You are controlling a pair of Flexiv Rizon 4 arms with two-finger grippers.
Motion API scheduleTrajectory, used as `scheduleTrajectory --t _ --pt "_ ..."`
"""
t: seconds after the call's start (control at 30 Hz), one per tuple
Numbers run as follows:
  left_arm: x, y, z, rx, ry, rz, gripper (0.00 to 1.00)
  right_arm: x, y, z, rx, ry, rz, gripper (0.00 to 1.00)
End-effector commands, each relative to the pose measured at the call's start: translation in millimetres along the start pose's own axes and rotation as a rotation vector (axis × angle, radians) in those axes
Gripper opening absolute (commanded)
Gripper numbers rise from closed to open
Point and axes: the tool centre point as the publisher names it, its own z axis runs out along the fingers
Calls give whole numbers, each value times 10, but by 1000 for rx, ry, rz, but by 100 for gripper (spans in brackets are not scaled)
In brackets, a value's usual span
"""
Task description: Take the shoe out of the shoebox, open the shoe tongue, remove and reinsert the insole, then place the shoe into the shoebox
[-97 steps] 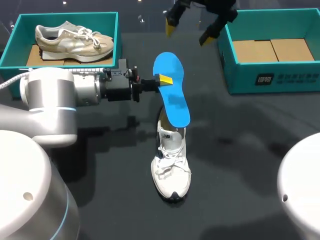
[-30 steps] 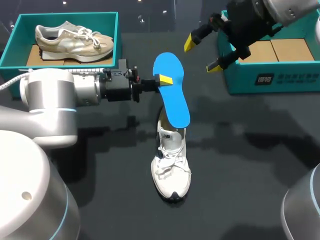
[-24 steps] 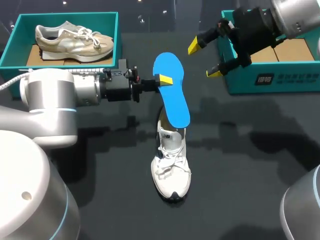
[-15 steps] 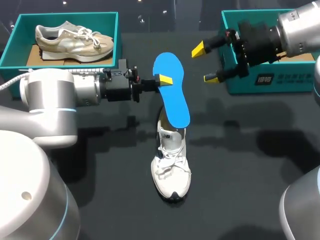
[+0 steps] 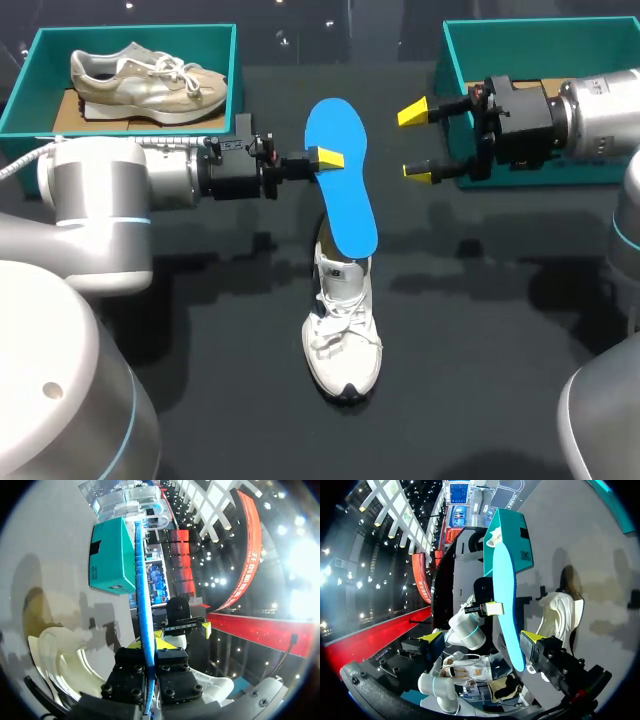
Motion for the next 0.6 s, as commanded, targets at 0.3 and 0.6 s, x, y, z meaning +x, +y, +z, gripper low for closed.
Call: scheduleTrajectory --t 0.3,0.6 --pt "332 -139 -140 106 -19 520 0 -53 19 15 11 59 -3 100" --pt "513 -155 -123 106 -79 934 0 -65 15 3 12 84 5 100"
